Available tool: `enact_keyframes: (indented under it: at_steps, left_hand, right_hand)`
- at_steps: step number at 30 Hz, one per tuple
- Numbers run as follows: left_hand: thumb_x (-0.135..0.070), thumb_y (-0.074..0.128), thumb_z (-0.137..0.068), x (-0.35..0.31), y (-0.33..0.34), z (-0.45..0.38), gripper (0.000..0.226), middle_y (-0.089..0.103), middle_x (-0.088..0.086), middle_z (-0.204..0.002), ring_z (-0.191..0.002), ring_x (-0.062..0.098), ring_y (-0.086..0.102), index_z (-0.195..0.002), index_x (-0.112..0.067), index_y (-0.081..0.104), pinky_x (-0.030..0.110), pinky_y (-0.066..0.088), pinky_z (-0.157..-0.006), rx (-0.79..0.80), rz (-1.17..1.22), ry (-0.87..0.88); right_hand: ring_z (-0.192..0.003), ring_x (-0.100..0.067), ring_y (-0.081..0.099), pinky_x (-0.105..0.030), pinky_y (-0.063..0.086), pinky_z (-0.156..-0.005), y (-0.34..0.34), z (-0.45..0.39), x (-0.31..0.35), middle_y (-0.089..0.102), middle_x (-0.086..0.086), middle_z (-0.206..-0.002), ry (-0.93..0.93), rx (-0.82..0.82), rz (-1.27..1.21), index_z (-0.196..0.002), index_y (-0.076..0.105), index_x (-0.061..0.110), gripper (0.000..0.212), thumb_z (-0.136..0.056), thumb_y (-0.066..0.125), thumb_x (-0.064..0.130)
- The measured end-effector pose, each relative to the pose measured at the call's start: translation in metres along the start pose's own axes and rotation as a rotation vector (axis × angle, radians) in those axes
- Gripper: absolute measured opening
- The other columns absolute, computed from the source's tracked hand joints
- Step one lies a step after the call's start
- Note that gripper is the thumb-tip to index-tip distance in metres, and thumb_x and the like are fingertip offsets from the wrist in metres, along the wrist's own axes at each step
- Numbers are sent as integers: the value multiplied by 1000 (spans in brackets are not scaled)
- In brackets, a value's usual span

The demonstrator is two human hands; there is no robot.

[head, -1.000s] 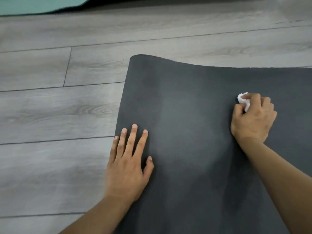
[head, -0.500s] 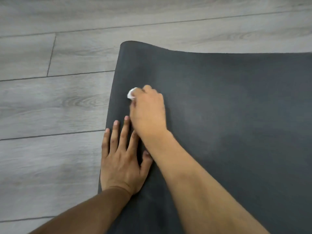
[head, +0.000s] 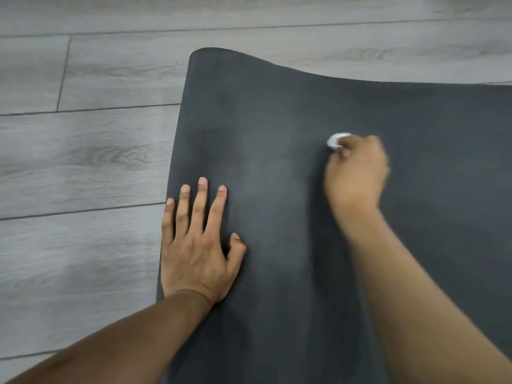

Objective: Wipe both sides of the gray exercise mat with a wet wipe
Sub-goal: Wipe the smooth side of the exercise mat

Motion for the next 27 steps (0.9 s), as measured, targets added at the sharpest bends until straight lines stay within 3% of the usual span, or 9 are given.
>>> enact_keyframes:
  at_steps: [3, 6, 9, 12, 14, 22, 27]
  left_hand:
    - [-51, 35, -90, 0, 2, -1, 78, 24, 9, -168, -157, 30, 14, -160, -16, 31, 52, 13, -126, 21, 1, 8]
    - [-51, 32, -92, -1, 3, -1, 77, 24, 8, -168, -157, 30, 14, -160, -16, 30, 52, 12, -126, 16, 7, 14]
    - [-46, 39, -88, -1, 1, -1, 75, 28, 8, -167, -155, 31, 21, -159, -21, 35, 51, 13, -126, -30, 24, 11]
    - [-46, 38, -88, -1, 1, -1, 75, 29, 7, -166, -155, 31, 22, -159, -22, 35, 50, 14, -126, -35, 25, 3]
    - [-47, 36, -88, -1, 1, 0, 75, 28, 7, -167, -155, 30, 21, -159, -23, 33, 49, 13, -127, -20, 13, -3]
    - [-50, 25, -93, -4, 0, 0, 74, 15, 3, -171, -158, 26, 10, -163, -29, 17, 47, 8, -128, 71, -72, -14]
    - [-53, 2, -98, -6, -6, -3, 71, -14, 7, -171, -157, 30, -9, -161, -27, -16, 47, -3, -128, 314, -234, 0]
  right_hand:
    - [-74, -33, 57, -38, 42, -65, 44, 75, 121, 59, -10, -83, -466, 199, -168, -86, 72, 17, 18, -76, 60, 8]
    - [-73, -25, 54, -35, 33, -65, 47, 95, 132, 56, -2, -81, -655, 218, -145, -88, 71, 23, 15, -78, 64, 15]
    - [-72, -33, 55, -38, 37, -63, 12, 55, 36, 56, -7, -80, -511, 13, 15, -91, 71, 21, 20, -75, 63, 12]
    - [-86, -38, 54, -42, 37, -76, -31, 28, -91, 57, -11, -93, -219, -87, 95, -103, 69, 20, 25, -85, 52, 15]
    - [-91, -35, 52, -42, 34, -81, -42, 33, -130, 57, -11, -100, -98, -172, 66, -108, 68, 20, 25, -92, 49, 16]
    - [-92, -29, 48, -42, 33, -85, -36, 29, -135, 54, -9, -103, -72, -231, -54, -107, 62, 22, 20, -95, 46, 23]
    - [-92, -31, 48, -43, 33, -83, -36, 30, -130, 53, -10, -104, -79, -199, -55, -106, 58, 23, 19, -95, 43, 23]
Point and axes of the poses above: each hand's wrist, its own z-axis away from the middle knuckle, its own y-axis out of the palm, x = y × z, the point moved 6 cm from there along -z, towards the middle knuckle
